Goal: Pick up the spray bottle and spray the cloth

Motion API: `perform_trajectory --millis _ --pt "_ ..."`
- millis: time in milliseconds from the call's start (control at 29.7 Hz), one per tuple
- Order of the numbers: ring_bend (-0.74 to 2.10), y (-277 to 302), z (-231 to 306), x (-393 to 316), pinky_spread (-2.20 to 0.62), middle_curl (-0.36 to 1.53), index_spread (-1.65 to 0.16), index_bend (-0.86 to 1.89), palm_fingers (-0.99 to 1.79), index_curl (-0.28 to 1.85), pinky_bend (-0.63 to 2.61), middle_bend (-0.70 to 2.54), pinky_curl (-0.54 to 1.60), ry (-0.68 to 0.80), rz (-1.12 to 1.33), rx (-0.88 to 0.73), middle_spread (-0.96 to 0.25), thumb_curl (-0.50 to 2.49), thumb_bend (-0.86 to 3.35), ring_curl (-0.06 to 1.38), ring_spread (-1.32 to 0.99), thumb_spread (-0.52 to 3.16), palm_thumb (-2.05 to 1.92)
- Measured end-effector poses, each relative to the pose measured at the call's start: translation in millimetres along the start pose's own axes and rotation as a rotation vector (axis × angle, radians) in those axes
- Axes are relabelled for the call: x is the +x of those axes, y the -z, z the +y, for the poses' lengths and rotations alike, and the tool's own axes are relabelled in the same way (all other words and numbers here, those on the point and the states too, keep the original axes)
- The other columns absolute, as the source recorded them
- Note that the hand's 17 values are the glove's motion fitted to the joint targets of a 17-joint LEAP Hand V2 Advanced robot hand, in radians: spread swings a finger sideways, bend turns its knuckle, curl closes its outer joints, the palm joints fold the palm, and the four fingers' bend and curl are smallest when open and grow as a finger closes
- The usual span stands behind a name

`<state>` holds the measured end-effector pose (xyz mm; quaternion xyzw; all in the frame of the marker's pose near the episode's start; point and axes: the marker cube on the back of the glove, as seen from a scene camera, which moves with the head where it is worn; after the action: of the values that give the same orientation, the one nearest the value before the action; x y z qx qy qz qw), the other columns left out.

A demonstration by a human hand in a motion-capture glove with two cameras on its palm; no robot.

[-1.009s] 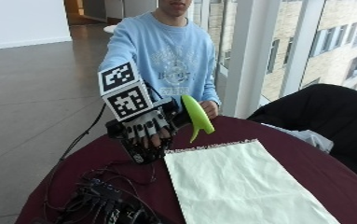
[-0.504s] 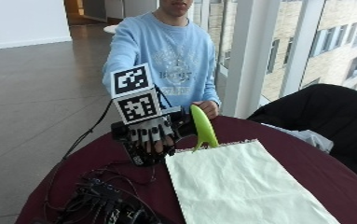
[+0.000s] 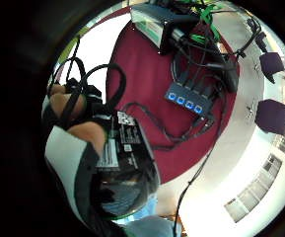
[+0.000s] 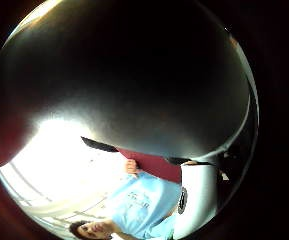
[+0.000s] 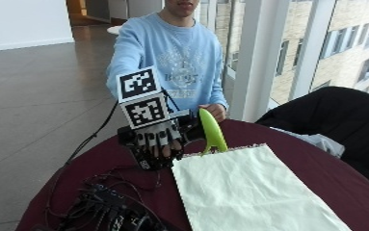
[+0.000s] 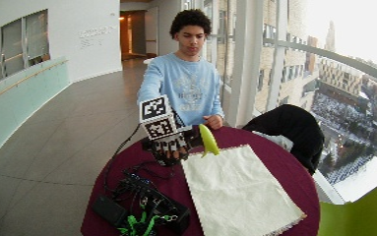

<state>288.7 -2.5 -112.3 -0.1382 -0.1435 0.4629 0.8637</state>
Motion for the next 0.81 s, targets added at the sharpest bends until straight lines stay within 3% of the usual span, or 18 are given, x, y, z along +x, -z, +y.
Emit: perform_trajectory --millis 807 --pt "0.5 4.4 3.5 -8.8 0.06 0.41 -0.26 0.13 1.11 0.32 0.32 0.19 0.38 -0.002 0.049 -0.017 -0.09 0.57 -0.02 0.37 -0.03 0.89 0.92"
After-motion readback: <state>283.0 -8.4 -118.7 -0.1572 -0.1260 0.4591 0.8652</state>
